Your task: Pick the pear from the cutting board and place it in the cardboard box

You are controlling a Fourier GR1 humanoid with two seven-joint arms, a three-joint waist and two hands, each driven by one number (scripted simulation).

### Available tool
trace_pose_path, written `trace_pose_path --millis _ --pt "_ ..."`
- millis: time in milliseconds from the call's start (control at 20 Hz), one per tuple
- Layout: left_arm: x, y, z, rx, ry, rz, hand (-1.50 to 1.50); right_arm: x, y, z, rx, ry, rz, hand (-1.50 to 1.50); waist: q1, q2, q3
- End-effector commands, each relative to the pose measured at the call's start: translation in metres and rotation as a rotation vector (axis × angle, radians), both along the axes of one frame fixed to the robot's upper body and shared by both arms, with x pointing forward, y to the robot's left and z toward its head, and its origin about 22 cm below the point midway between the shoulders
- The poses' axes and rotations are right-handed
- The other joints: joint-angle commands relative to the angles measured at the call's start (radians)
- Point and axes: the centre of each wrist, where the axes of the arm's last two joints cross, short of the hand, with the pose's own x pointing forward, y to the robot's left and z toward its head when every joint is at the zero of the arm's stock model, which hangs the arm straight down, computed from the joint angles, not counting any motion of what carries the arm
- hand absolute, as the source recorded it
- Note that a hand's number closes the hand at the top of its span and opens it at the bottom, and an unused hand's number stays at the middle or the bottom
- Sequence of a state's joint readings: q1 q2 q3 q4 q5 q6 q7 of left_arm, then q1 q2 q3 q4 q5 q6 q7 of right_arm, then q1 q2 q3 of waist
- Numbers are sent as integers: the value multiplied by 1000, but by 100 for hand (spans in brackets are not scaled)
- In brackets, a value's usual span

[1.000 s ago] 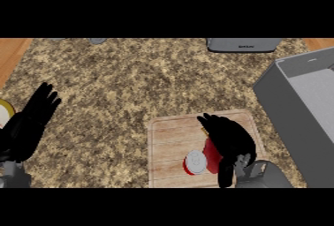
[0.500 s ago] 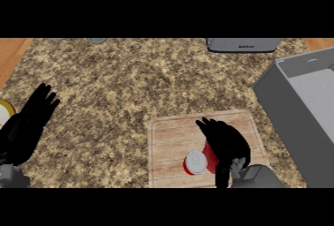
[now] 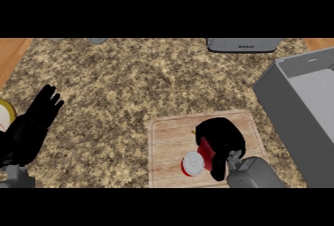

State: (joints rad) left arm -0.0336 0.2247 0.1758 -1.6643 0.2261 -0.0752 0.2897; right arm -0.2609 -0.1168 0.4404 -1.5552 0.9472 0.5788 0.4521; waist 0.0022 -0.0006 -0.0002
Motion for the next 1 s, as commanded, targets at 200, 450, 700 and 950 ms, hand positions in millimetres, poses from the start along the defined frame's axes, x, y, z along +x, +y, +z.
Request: trace_pose_path --millis 200,450,700,950 --pt "-1 0 -2 -3 -15 0 0 46 -55 -15 16 -45 -333 150 6 6 1" --pt "5 1 6 -3 2 0 0 80 -78 -15 4 -66 -539 150 12 6 1" --pt "-1 6 -11 -15 5 -1 0 101 -54 13 -62 -216 -568 150 8 2 0" --pt "5 -8 9 -6 -9 0 0 95 -53 34 -19 -366 -545 150 2 -1 0"
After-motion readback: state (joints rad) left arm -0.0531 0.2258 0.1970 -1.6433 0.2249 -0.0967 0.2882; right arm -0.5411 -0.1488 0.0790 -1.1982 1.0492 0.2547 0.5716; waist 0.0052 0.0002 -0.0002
